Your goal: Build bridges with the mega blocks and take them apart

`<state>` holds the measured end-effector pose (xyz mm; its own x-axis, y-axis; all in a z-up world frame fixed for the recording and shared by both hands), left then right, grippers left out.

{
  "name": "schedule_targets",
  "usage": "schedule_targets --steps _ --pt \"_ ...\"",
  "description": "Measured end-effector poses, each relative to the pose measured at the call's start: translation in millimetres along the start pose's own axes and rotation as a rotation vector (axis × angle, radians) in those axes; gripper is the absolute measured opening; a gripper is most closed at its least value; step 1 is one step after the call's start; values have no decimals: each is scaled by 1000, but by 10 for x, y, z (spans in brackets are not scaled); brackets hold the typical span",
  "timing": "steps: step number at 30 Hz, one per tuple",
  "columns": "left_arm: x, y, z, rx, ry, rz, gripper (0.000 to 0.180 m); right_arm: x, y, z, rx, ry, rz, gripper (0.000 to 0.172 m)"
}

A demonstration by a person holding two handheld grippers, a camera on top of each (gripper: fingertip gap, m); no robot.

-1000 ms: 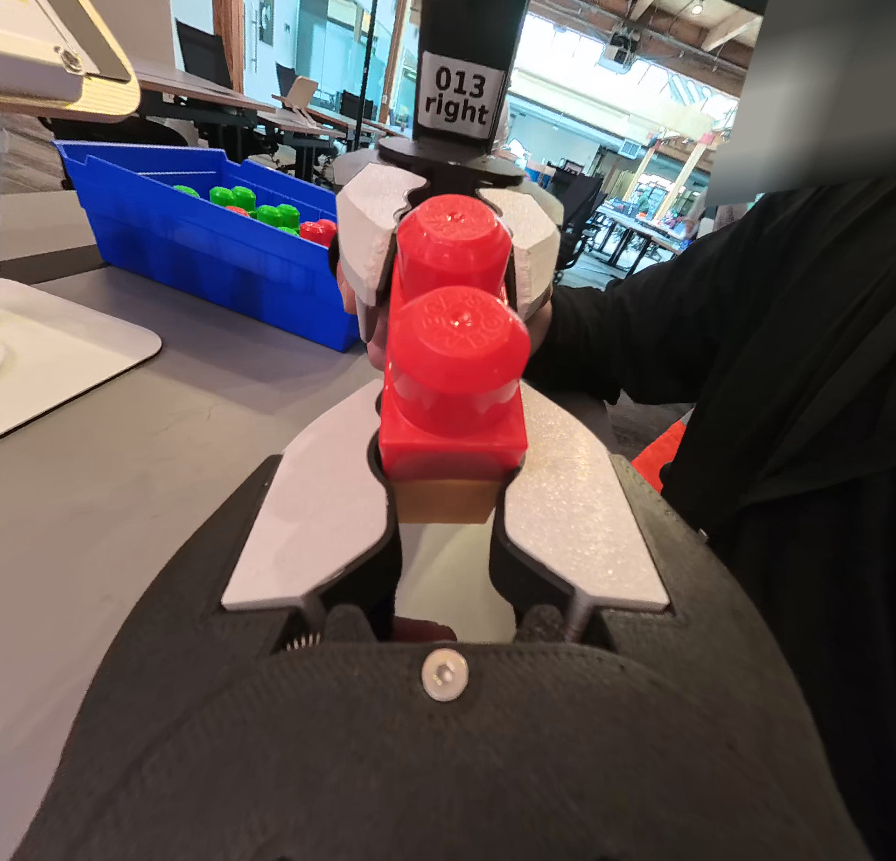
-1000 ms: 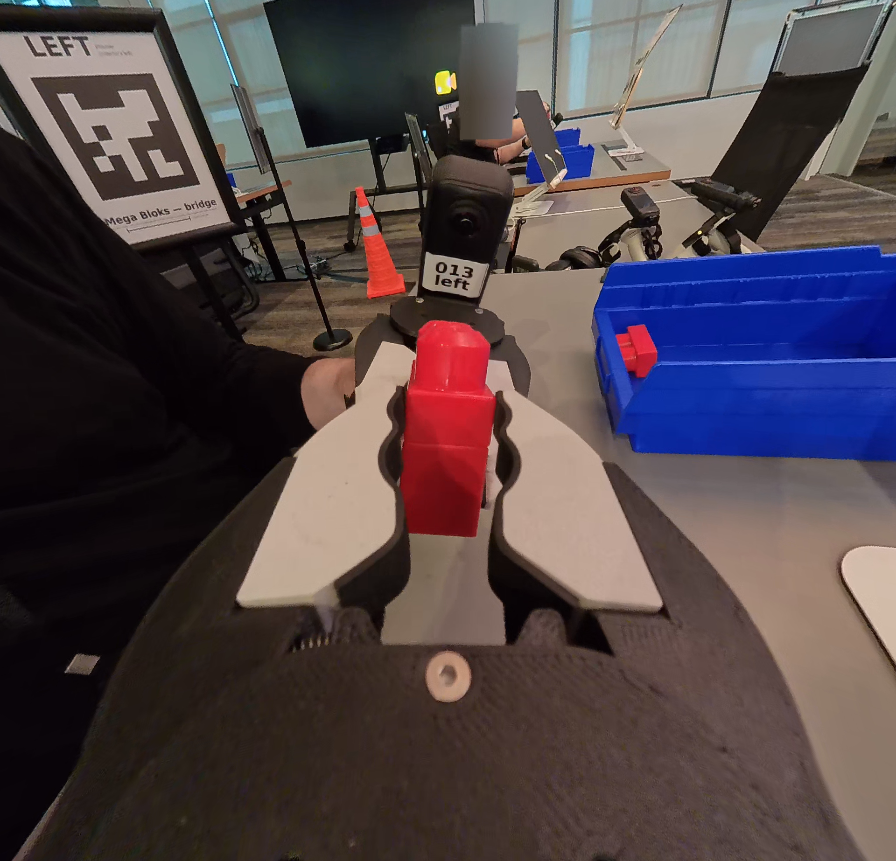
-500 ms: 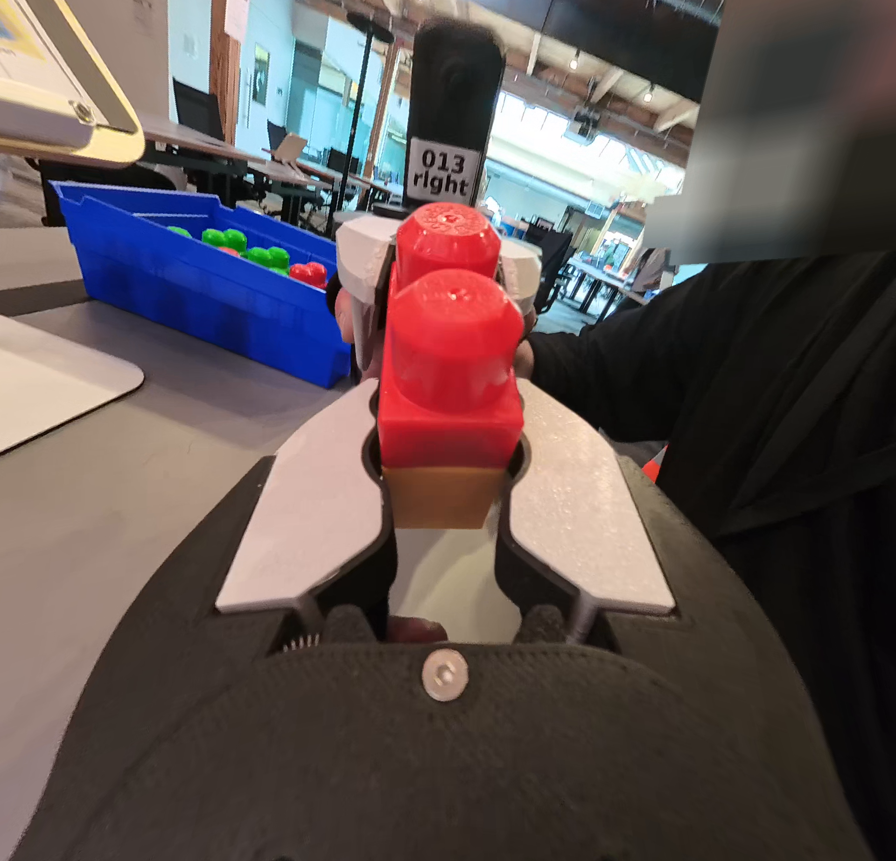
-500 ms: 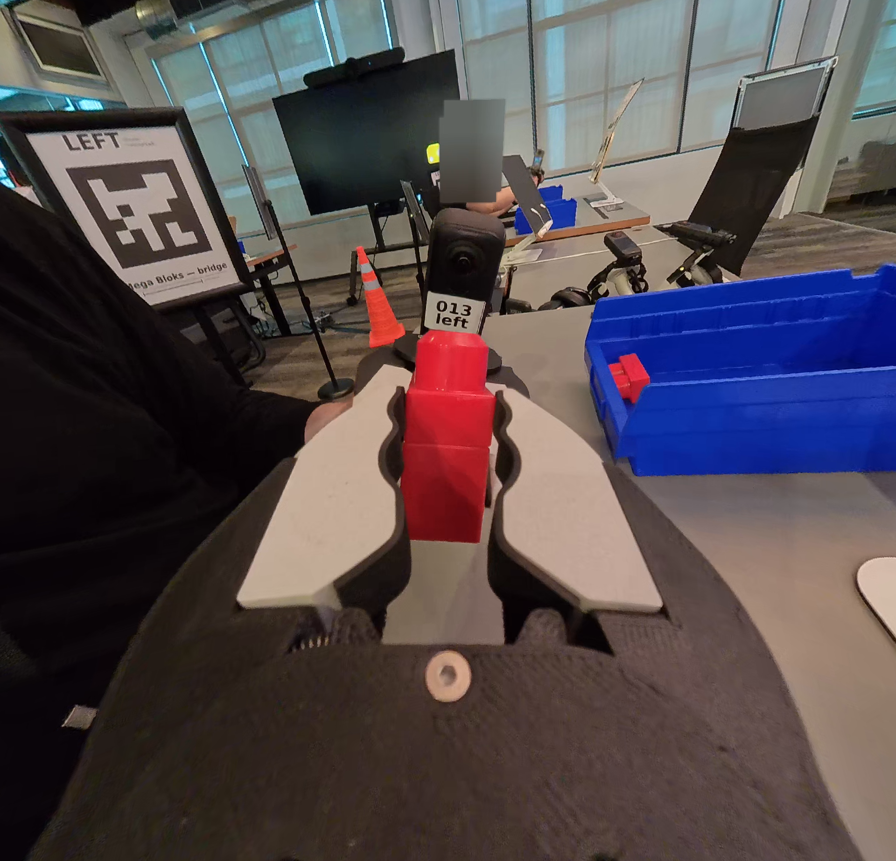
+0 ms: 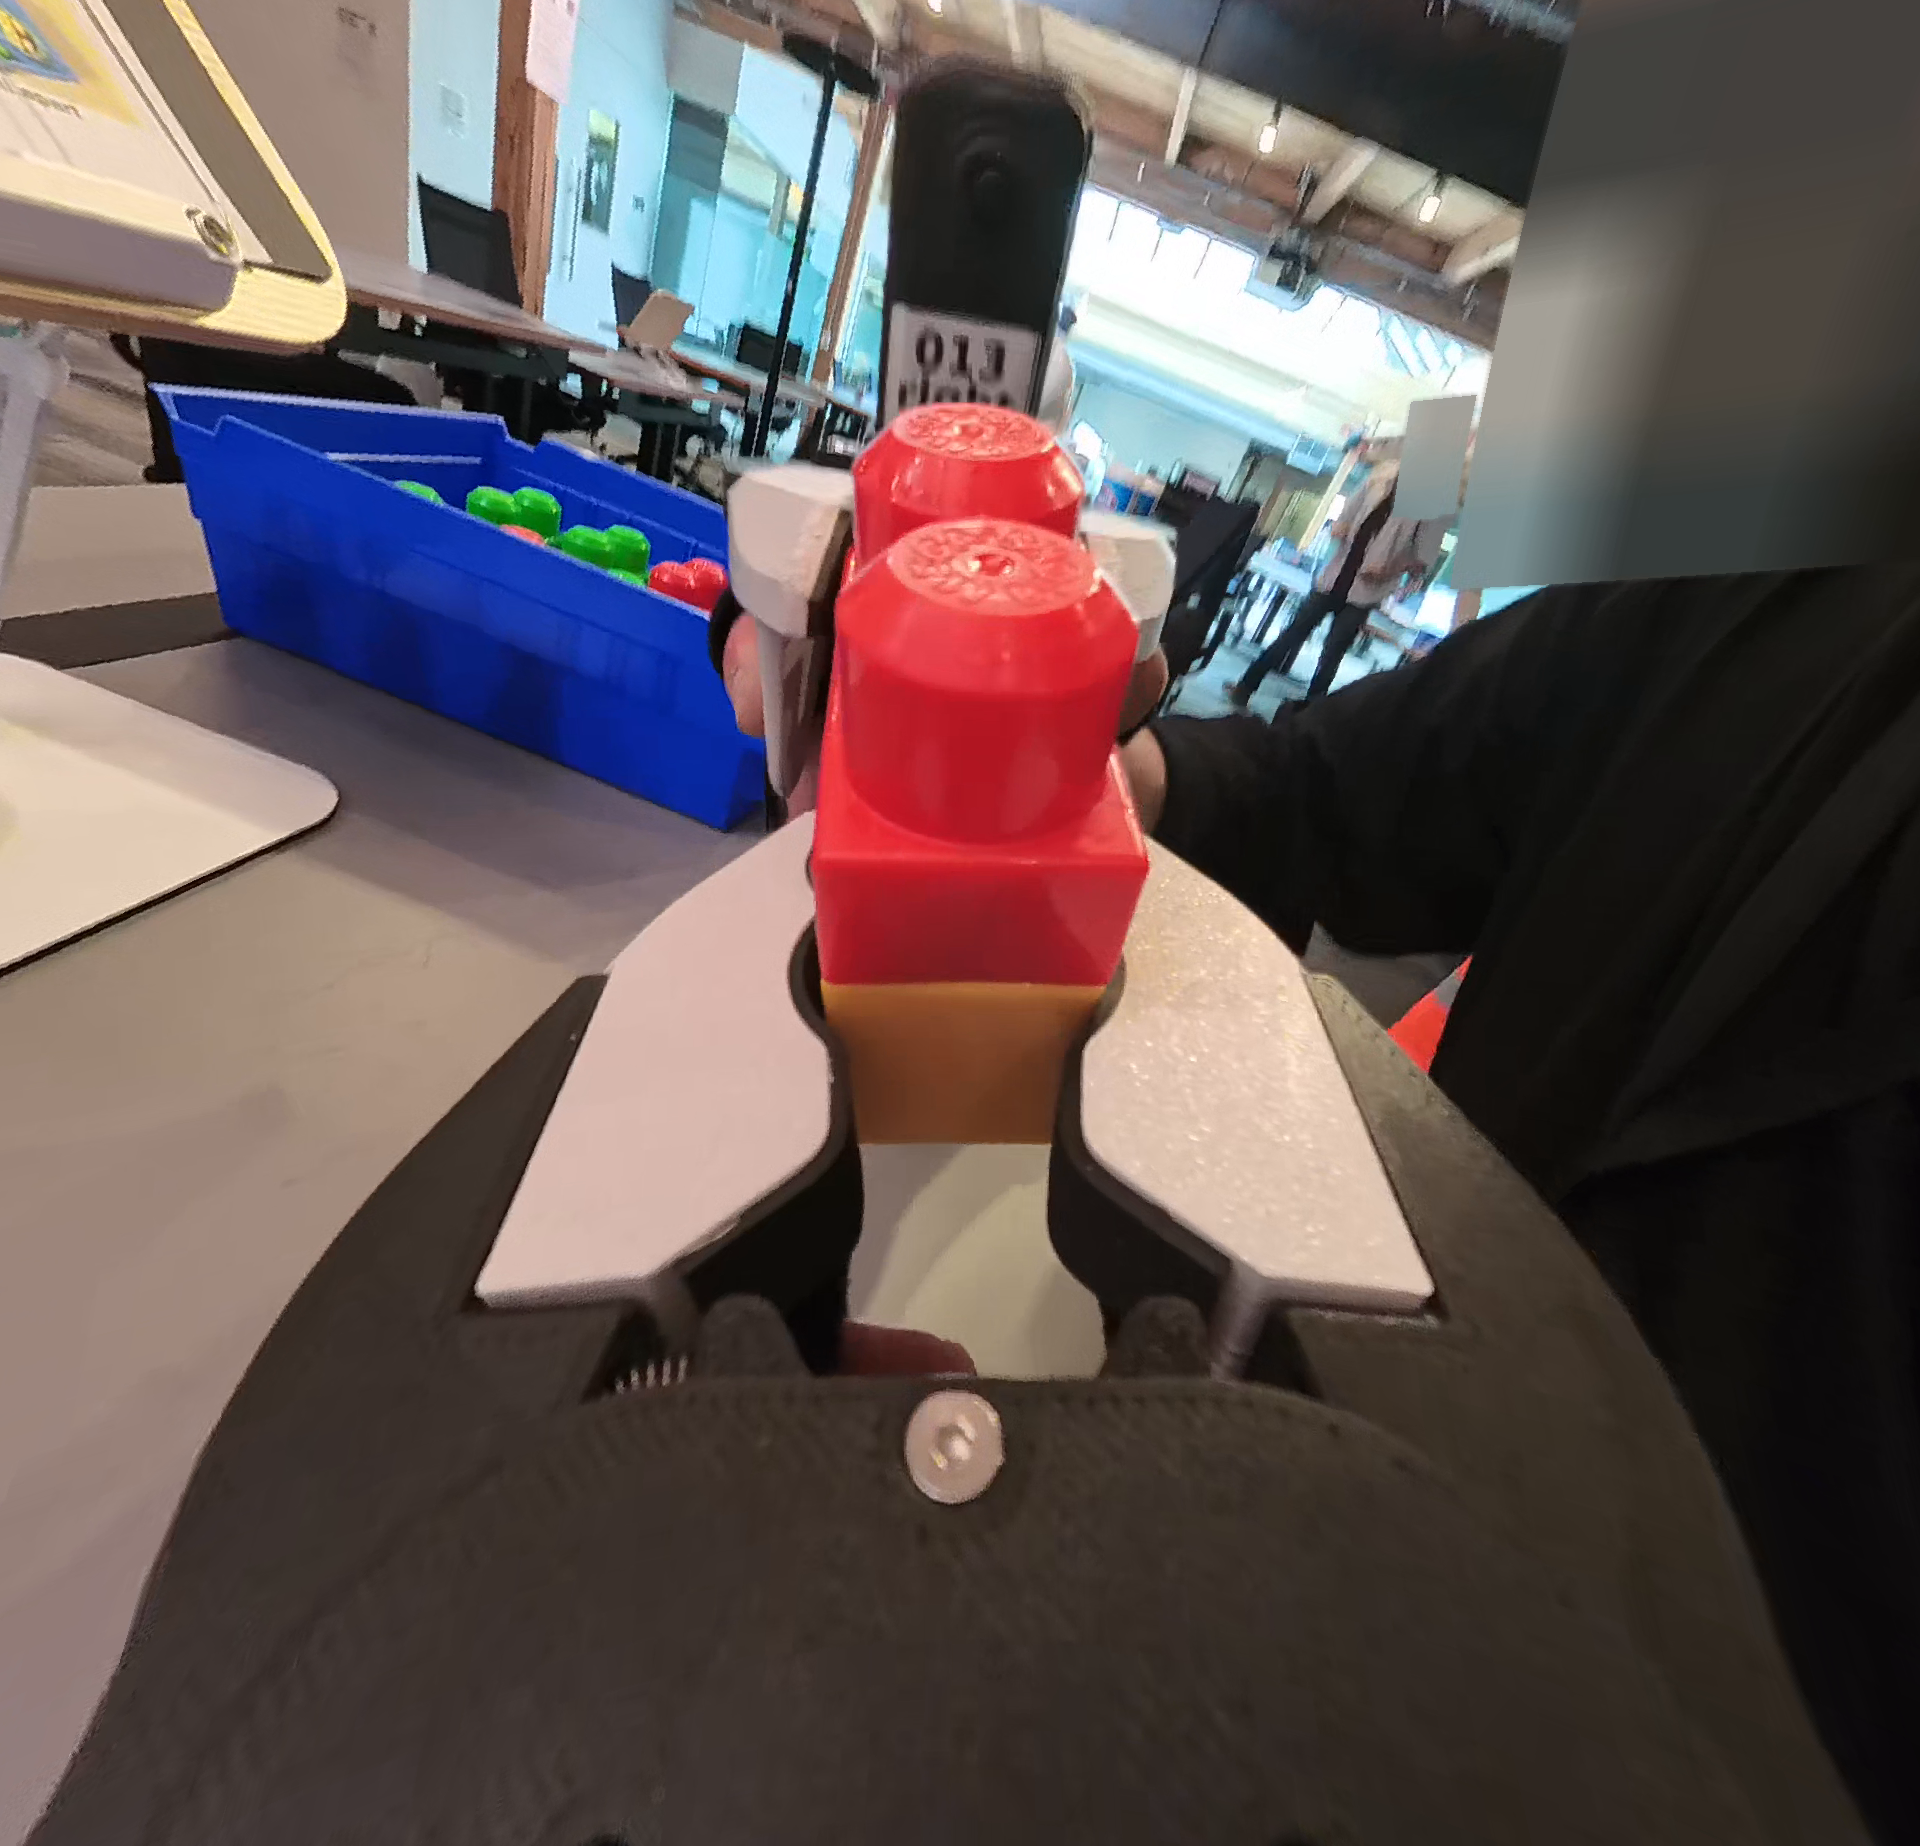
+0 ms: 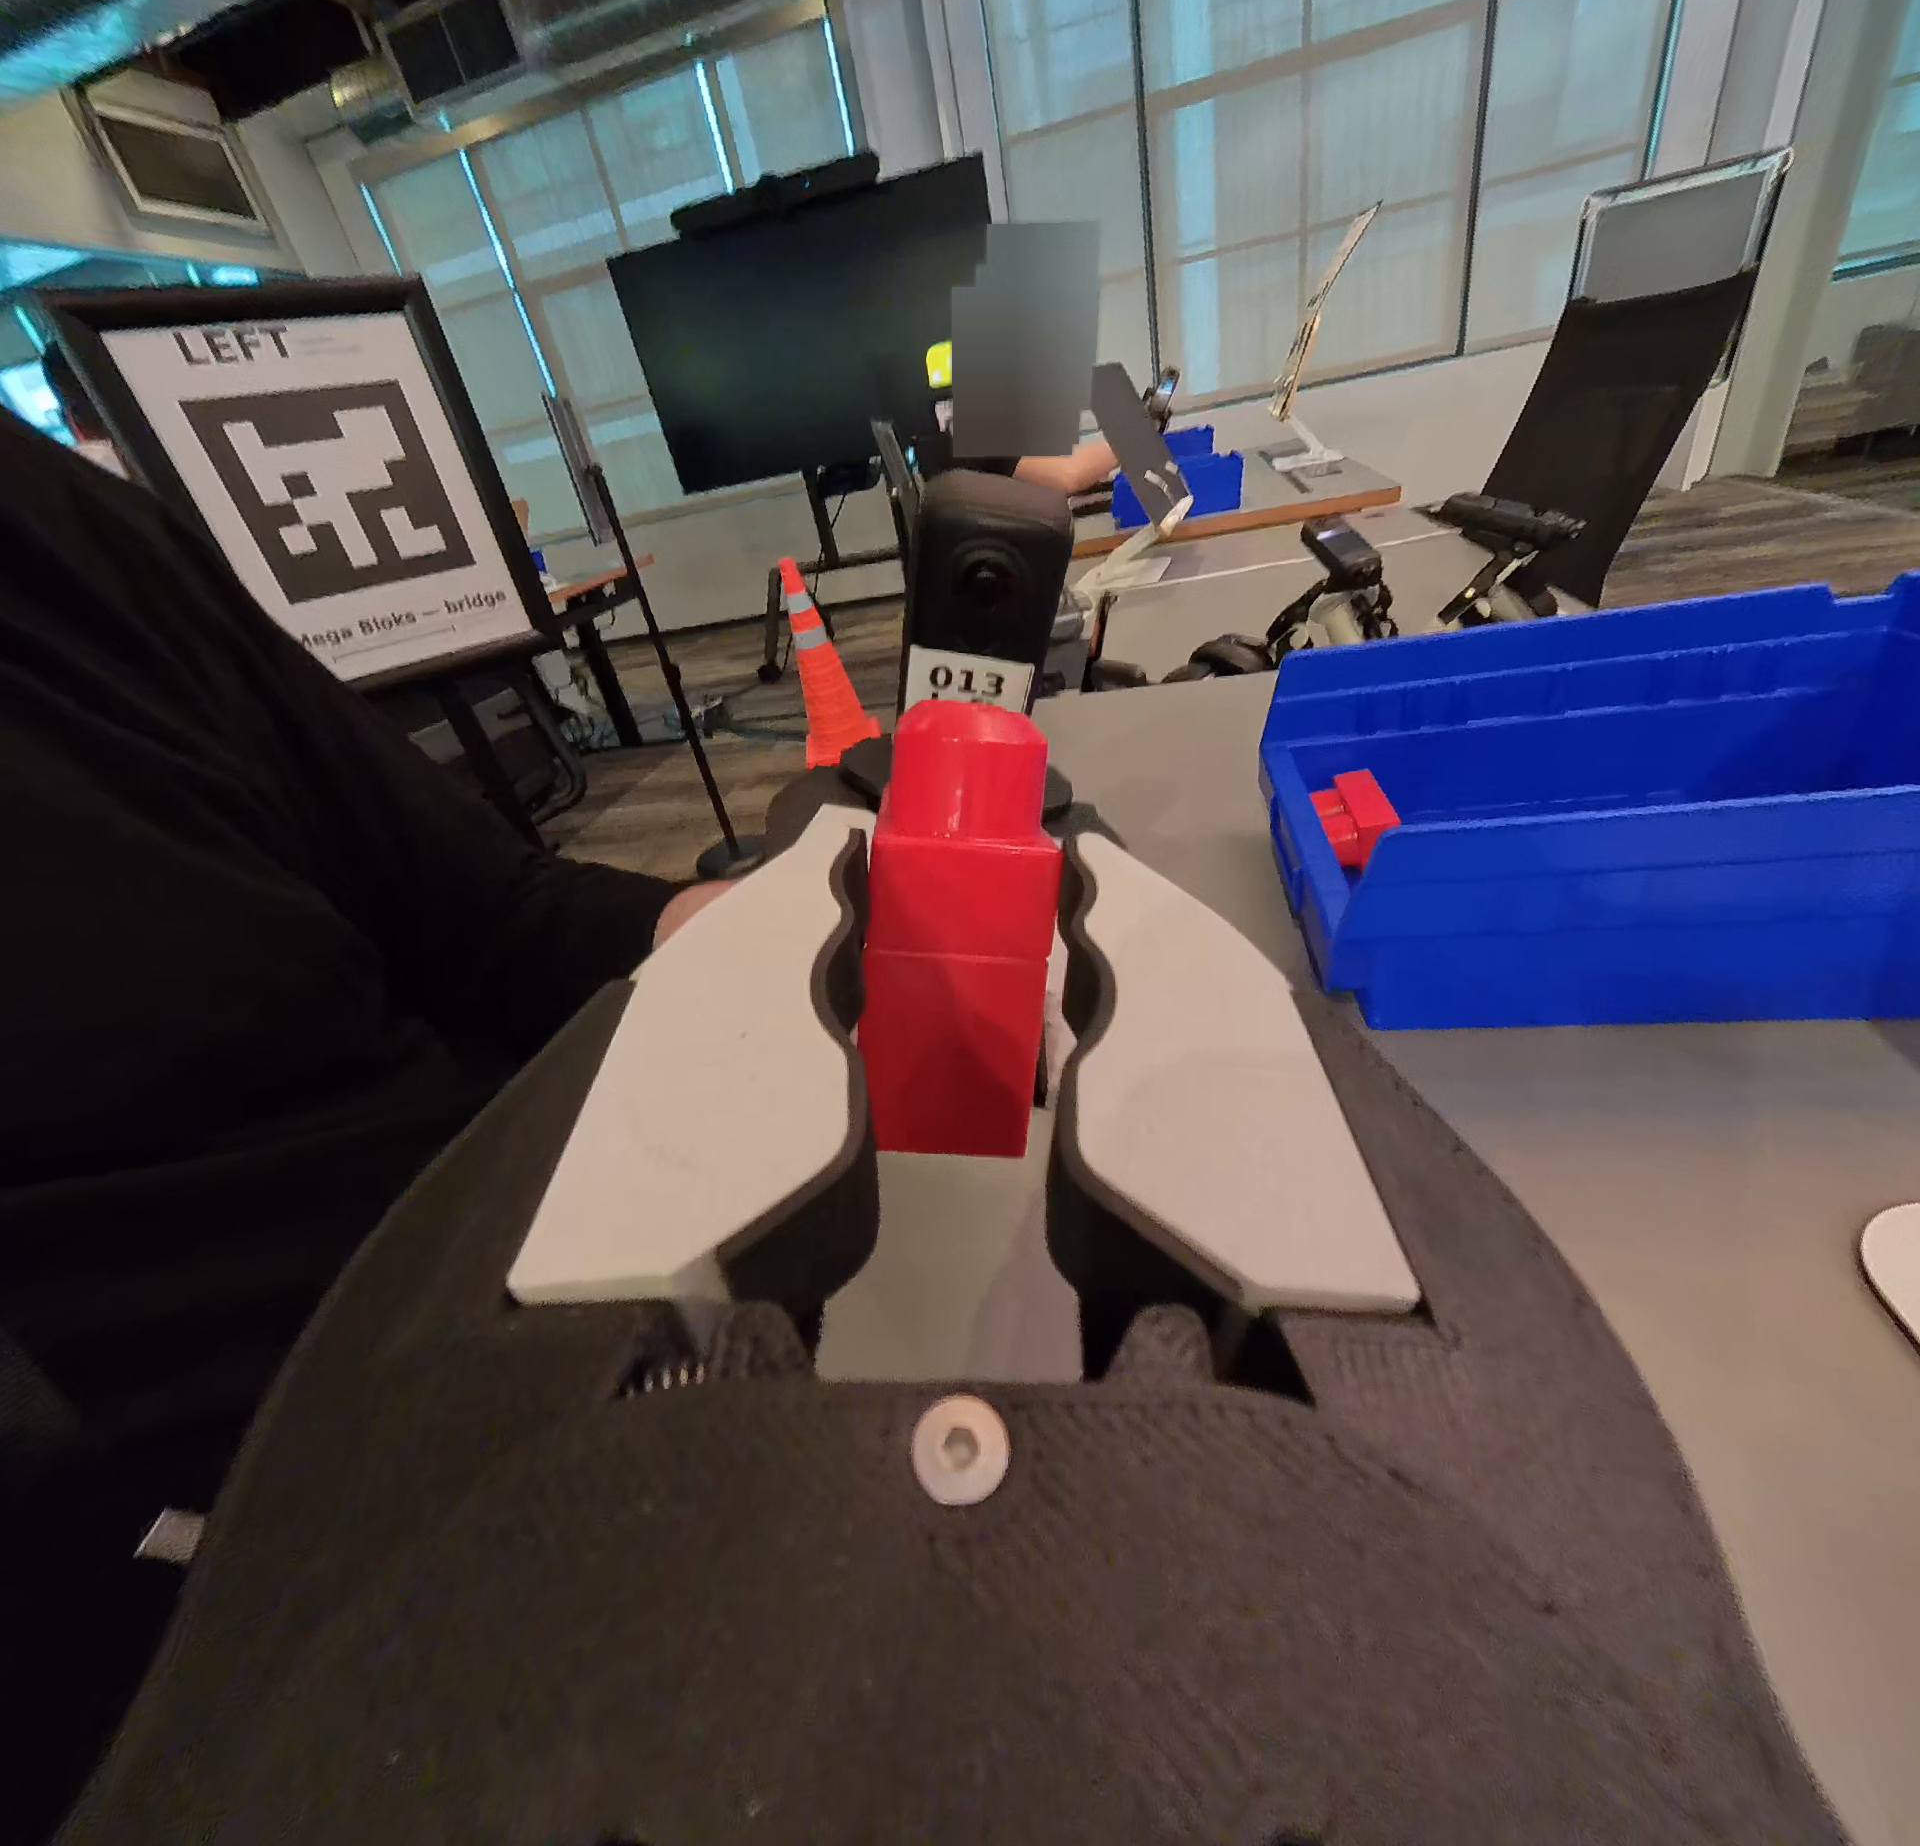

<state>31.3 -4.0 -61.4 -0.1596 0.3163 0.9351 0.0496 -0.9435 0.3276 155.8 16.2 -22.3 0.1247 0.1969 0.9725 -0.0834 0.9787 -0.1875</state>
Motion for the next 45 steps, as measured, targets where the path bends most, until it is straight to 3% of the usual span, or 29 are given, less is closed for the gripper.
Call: schedule_targets --steps 11,17,27,33,38,42,45 --pt "-64 -6 -71 133 -388 154 40 116 -37 -32 -38 -349 -189 44" --pt "-142 59 15 116 -526 216 40 -33 -83 21 25 -496 -148 39" --pt "-189 89 13 136 -600 255 41 -201 -145 105 37 -609 -182 36" --pt "-43 93 -21 117 -457 219 47 -11 -148 37 21 -535 -177 36" --pt "3 -10 -201 132 -383 170 31 555 -109 -447 -105 -476 -287 36" --pt "-69 -45 -324 129 -361 153 0 1006 -3 -1242 -325 -492 -387 36" --pt "-111 -80 -377 165 -369 161 0 1019 129 -1848 -446 -591 -368 36"
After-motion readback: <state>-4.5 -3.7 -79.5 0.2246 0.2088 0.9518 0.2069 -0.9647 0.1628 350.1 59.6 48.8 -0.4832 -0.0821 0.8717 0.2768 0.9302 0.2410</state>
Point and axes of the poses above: each gripper's, where its closed fingertips meet, z out along the fingers, x out of its top, y = z × x across the jaws, the point moved 8 cm from there along -z, back along the fingers, and after that the axes turned 5 degrees about y, right-handed, at the moved point
